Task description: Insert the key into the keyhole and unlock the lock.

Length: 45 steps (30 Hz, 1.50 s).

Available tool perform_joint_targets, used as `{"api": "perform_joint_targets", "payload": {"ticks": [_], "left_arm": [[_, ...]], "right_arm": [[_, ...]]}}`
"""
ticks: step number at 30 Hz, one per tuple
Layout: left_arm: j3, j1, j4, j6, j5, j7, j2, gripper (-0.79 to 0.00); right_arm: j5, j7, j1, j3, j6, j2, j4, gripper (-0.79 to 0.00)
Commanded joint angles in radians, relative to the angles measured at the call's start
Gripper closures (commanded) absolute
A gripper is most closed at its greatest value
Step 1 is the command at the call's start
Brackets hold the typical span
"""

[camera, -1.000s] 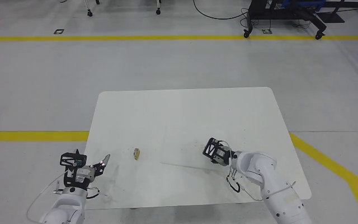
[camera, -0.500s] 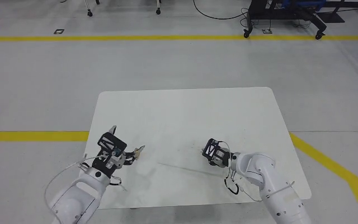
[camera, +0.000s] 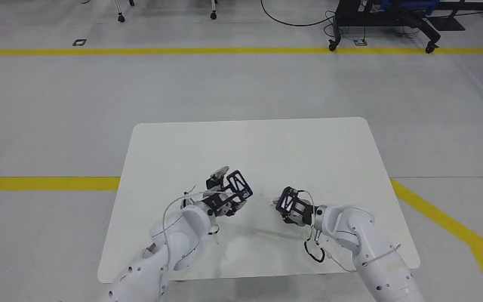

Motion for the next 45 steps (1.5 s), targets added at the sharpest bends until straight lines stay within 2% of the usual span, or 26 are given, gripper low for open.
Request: {"api": "perform_joint_targets", "payload": {"ticks": [1,4,10,15,19,23,28,31,38,41,43,45], "left_arm": [[0.045,-0.031,0.041,0.005,0.001,-0.015,-0.014,-0.785],[0.099,-0.071,0.093,0.011,-0.001,-0.040,-0.035,-0.785],[0.155,-0.113,0.169,0.024,0.003,-0.061,-0.063,-0.785],[0.174,-0.133,0.222,0.033,0.006,-0.060,-0.080,-0.785],[0.169,-0.134,0.224,0.052,0.004,-0.046,-0.088,-0.785],[0.101,-0.087,0.161,0.091,-0.042,0.015,-0.080,-0.785],[-0.090,0.064,0.040,0.045,-0.174,0.167,-0.039,-0.785],[-0.090,0.064,0.040,0.045,-0.174,0.167,-0.039,-0.785],[-0.090,0.067,0.039,0.045,-0.179,0.173,-0.039,-0.785],[-0.148,0.108,0.064,0.004,-0.396,0.326,-0.040,-0.785],[-0.195,0.122,0.111,-0.090,-0.595,0.441,-0.040,-0.785],[-0.226,0.124,0.181,-0.229,-0.779,0.523,-0.040,-0.785]], "right_arm": [[0.007,-0.001,-0.002,0.003,-0.003,0.001,-0.001,0.000],[0.016,-0.002,-0.005,0.009,-0.008,0.004,-0.002,0.000],[0.037,-0.011,-0.010,0.013,-0.017,0.008,-0.001,0.000],[0.078,-0.018,-0.011,0.025,-0.035,0.012,0.010,0.000],[0.130,-0.028,-0.010,0.038,-0.021,0.013,0.010,0.000],[0.218,-0.070,-0.023,0.066,-0.020,0.015,0.011,0.000],[0.338,-0.132,-0.047,0.100,-0.049,0.019,0.025,0.000],[0.387,-0.146,-0.061,0.114,-0.072,0.021,0.025,0.000],[0.387,-0.146,-0.061,0.114,-0.072,0.021,0.025,0.000],[0.398,-0.150,-0.068,0.113,-0.052,0.020,0.028,0.000],[0.445,-0.153,-0.076,0.104,-0.024,0.017,0.033,0.000],[0.535,-0.155,-0.074,0.094,-0.042,0.014,0.055,0.000]]}}
